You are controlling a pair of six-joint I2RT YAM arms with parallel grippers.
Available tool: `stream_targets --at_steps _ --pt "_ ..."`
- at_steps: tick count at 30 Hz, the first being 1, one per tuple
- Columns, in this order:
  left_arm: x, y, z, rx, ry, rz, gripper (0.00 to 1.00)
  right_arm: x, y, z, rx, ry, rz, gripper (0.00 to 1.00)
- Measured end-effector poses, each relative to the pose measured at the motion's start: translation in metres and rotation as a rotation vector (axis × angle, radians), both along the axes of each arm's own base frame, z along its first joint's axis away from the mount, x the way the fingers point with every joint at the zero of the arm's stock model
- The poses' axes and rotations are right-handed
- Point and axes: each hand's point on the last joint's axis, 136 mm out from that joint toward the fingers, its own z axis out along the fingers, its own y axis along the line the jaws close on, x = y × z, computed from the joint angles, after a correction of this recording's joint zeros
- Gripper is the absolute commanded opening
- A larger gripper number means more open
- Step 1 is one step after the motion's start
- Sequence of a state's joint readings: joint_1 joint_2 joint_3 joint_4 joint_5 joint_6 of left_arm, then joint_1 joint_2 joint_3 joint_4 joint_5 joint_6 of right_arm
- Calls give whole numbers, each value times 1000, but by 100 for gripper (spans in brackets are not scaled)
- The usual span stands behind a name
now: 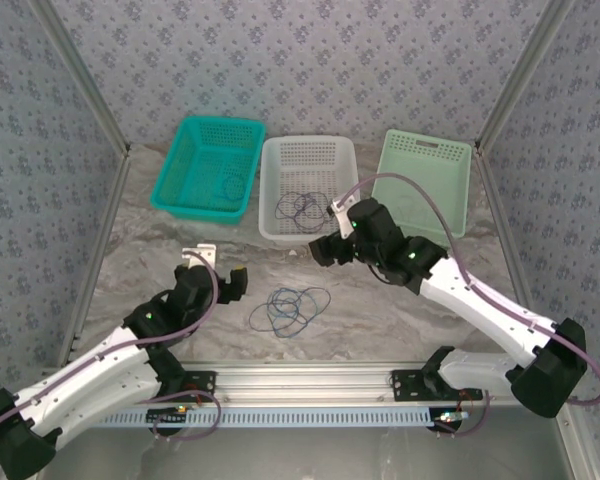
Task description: Untangle the cables
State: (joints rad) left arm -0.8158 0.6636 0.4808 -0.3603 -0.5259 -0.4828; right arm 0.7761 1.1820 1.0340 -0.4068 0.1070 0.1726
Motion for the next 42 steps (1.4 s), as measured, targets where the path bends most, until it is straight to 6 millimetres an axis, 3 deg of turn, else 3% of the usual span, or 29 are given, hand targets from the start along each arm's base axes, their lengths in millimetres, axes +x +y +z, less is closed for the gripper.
stream_targets --at_steps 7,11,14,20,30,42 --pt "-3 8 -11 -3 32 46 99 -10 20 -29 -35 -2 -43 85" --pt "-4 13 -14 -1 44 74 99 -20 32 -56 -55 27 -66 73" --pt "-5 17 -16 5 51 89 99 -23 38 -69 -58 50 -82 69" --pt "-6 20 -18 3 62 107 99 -35 64 -95 -105 83 -50 52" --pt "-9 24 -17 -9 61 124 99 -45 80 -114 -155 102 -14 53" --pt "-11 30 -21 -1 76 145 99 -45 84 -135 -198 127 -8 56"
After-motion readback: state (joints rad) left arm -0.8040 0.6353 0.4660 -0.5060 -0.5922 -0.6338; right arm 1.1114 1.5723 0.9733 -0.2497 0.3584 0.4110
